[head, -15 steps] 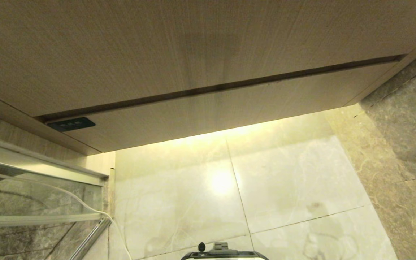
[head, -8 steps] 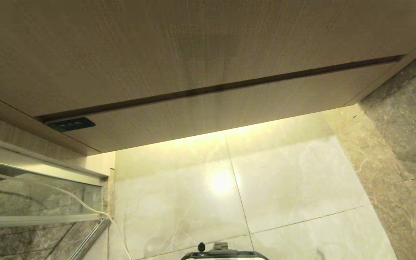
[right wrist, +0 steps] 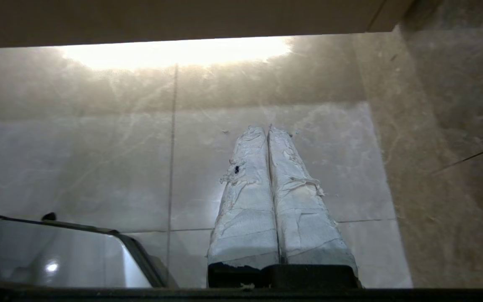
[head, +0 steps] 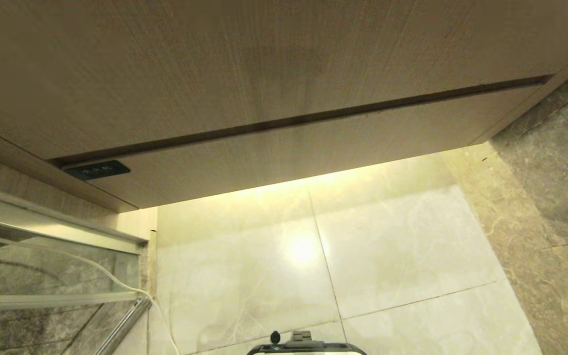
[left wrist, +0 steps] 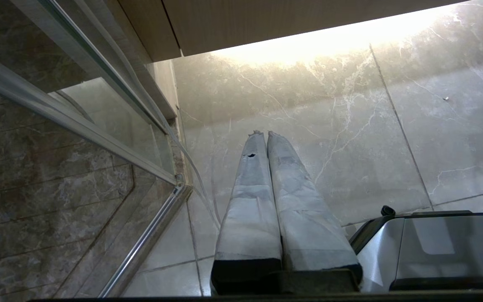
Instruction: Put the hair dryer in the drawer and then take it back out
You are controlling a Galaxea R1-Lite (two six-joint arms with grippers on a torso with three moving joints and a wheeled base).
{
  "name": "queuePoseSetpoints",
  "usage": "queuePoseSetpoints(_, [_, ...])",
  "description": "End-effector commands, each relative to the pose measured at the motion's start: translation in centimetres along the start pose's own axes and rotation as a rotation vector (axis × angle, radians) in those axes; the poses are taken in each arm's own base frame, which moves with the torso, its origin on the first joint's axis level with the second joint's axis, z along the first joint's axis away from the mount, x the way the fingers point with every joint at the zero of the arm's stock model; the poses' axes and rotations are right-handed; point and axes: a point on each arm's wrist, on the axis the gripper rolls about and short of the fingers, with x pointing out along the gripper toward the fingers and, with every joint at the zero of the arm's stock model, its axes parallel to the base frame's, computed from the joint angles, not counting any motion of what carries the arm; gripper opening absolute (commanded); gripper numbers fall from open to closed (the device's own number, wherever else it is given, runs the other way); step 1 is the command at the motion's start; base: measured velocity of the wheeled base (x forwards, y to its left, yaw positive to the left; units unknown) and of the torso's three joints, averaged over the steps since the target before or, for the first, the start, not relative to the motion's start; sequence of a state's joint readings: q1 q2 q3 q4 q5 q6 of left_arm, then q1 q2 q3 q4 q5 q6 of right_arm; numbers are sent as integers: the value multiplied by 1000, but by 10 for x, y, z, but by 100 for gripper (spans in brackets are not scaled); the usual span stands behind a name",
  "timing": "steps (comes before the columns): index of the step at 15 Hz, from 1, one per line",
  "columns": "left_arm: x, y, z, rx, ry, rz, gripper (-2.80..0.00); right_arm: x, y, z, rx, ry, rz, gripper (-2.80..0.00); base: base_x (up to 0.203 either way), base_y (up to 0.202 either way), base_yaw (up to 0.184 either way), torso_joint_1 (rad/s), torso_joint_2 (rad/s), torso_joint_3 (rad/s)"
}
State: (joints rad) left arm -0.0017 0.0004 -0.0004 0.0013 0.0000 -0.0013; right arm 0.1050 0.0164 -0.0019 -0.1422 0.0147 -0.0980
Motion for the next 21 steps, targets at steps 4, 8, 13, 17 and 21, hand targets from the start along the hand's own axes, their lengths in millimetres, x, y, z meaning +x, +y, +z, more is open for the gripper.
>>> queuePoseSetpoints(4, [0, 0, 0, 0, 0, 0, -280, -3, 1, -16, 42, 11, 41, -280, 0, 0, 0, 0, 0, 0])
queuePoseSetpoints(8, [0, 0, 0, 0, 0, 0, -280, -3, 1, -16, 43, 13, 38, -280, 0, 0, 0, 0, 0, 0])
queuePoseSetpoints(13, [0, 0, 0, 0, 0, 0, -280, -3, 1, -16, 42, 16, 39, -280, 0, 0, 0, 0, 0, 0])
queuePoseSetpoints(17, [0, 0, 0, 0, 0, 0, -280, -3, 1, -16, 83, 15, 33, -280, 0, 0, 0, 0, 0, 0])
queuePoseSetpoints(21, [0, 0, -1, 0, 2, 0, -280, -3, 0, -16, 89, 14, 31, -280, 0, 0, 0, 0, 0, 0])
